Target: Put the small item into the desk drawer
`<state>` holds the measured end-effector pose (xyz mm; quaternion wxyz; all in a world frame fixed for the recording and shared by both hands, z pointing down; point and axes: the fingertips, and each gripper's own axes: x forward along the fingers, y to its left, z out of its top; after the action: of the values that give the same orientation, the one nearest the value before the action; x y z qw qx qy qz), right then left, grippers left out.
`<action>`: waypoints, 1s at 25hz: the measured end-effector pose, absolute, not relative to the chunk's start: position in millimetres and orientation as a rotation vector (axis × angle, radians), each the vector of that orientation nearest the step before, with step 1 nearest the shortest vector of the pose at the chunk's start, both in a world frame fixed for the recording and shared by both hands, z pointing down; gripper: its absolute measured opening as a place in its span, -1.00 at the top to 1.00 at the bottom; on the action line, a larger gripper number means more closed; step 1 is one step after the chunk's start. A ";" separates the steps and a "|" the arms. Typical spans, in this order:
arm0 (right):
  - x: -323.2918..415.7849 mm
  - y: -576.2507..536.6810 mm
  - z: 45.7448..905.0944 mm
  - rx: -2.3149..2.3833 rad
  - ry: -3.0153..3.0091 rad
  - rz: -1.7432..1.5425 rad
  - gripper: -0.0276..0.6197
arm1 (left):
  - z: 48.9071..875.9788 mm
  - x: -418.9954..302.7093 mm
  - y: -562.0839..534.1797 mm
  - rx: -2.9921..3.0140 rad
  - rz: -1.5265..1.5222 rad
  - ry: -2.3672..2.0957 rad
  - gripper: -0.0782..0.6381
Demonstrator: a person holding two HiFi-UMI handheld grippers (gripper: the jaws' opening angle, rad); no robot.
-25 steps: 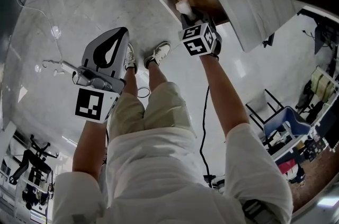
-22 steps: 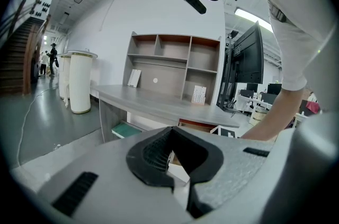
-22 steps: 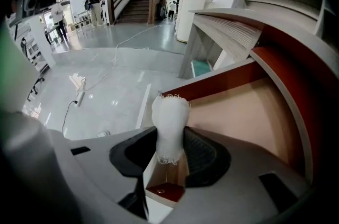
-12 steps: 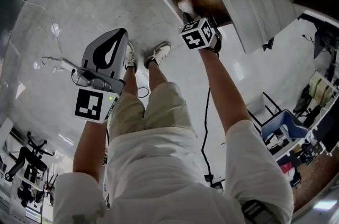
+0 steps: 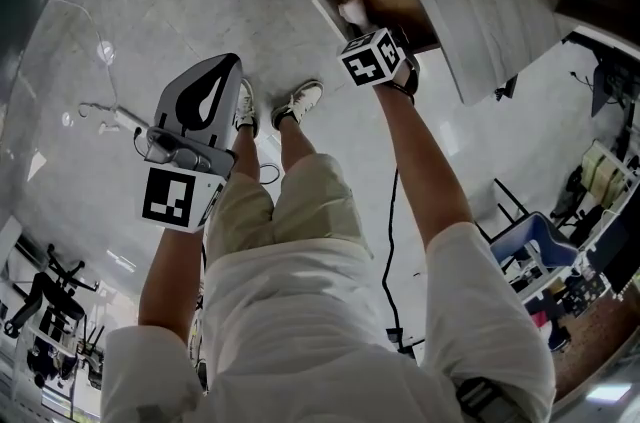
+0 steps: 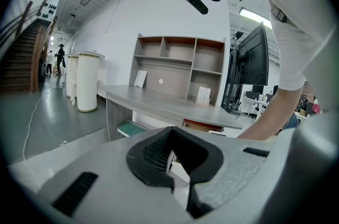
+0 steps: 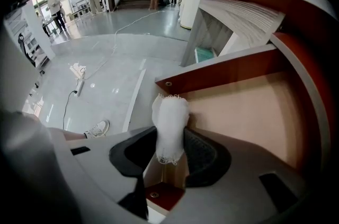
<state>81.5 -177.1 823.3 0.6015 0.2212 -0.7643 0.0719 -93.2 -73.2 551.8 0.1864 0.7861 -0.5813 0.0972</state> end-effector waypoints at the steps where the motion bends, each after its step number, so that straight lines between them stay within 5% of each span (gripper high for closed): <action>1: 81.2 -177.5 824.3 0.513 -1.767 0.172 0.43 | 551.7 -93.8 -73.8 2.213 0.273 -1.639 0.76; 14: 84.4 -175.9 819.9 0.511 -1.763 0.203 0.41 | 537.0 -93.1 -69.5 2.205 0.260 -1.666 0.76; 25: 79.9 -167.3 763.1 0.568 -1.838 0.261 0.18 | 502.0 -99.0 -57.6 2.240 0.203 -1.668 0.76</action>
<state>79.9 -167.3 763.1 0.5648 0.2413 -0.7813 0.1108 -99.0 -57.6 502.0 0.1699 0.7883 -0.5870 0.0713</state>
